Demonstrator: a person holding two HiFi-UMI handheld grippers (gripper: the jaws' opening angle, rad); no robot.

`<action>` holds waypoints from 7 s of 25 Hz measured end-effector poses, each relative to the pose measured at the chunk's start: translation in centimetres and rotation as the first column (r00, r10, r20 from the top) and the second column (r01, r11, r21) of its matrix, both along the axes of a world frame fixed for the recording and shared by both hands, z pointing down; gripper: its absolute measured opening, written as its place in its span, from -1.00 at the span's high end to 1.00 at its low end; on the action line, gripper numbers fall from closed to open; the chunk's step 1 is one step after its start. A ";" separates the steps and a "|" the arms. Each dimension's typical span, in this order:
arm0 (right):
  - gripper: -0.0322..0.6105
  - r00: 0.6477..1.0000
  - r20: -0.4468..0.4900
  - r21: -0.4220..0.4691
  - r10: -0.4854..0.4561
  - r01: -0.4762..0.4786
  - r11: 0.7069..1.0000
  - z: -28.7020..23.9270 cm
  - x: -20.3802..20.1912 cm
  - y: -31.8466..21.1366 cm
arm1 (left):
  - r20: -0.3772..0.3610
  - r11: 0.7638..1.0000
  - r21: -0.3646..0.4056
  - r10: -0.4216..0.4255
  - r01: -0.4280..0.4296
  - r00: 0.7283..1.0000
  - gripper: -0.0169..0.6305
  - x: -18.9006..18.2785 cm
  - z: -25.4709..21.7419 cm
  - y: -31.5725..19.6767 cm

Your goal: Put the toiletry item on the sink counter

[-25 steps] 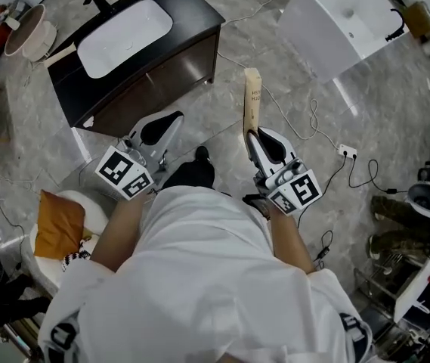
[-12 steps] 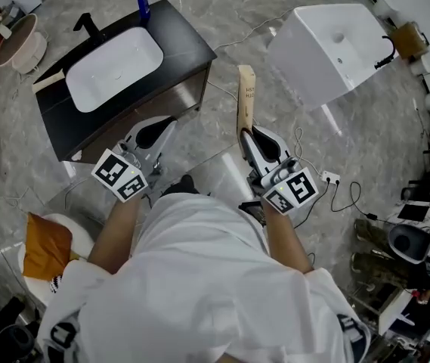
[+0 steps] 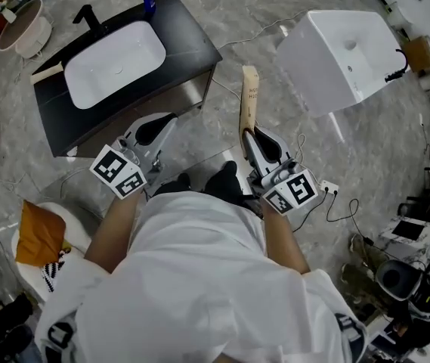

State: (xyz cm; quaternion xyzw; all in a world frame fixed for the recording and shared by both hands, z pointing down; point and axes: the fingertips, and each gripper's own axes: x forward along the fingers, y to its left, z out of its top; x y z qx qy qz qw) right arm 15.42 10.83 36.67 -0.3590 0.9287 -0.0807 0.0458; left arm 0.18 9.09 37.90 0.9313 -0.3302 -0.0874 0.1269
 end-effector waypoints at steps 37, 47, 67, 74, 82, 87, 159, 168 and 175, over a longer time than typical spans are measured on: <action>0.77 0.885 0.118 -0.070 -0.450 0.460 0.885 2.9 8.9 -27.6 | 0.092 0.880 -0.097 -0.457 0.464 0.885 0.90 9.1 0.9 -19.4; 0.77 0.858 0.032 -0.145 -0.513 0.512 0.847 6.5 -2.1 -31.1 | 0.079 0.853 -0.138 -0.497 0.503 0.864 0.90 0.0 4.4 -22.6; 0.77 0.850 -0.221 -0.293 -0.478 0.409 0.864 13.6 -14.1 -39.3 | -0.030 0.892 -0.280 -0.377 0.354 0.926 0.90 -10.1 11.8 -31.3; 0.77 0.807 -0.224 -0.342 -0.546 0.460 0.820 17.8 -15.6 -40.9 | -0.018 0.854 -0.354 -0.415 0.382 0.910 0.90 -9.2 16.0 -32.8; 0.77 0.707 -0.313 -0.346 -0.635 0.537 0.769 21.2 -16.9 -42.4 | 0.004 0.798 -0.395 -0.494 0.455 0.869 0.90 -9.7 18.4 -33.2; 0.77 0.666 -0.359 -0.371 -0.654 0.541 0.755 23.9 -16.8 -43.0 | 0.012 0.780 -0.410 -0.514 0.473 0.858 0.90 -10.0 19.5 -33.1; 0.82 0.935 -0.131 0.216 -0.331 0.353 0.911 -13.6 -10.7 -52.8 | 0.129 0.731 0.172 -0.681 0.660 0.721 0.90 -14.3 -13.0 -39.6; 0.82 0.931 -0.129 0.212 -0.342 0.363 0.907 -13.6 -10.5 -52.7 | 0.116 0.756 0.184 -0.652 0.629 0.749 0.90 -13.3 -13.4 -39.7; 0.83 0.927 -0.127 0.210 -0.354 0.374 0.903 -13.6 -10.6 -52.4 | 0.102 0.773 0.185 -0.629 0.607 0.771 0.90 -12.9 -13.5 -39.7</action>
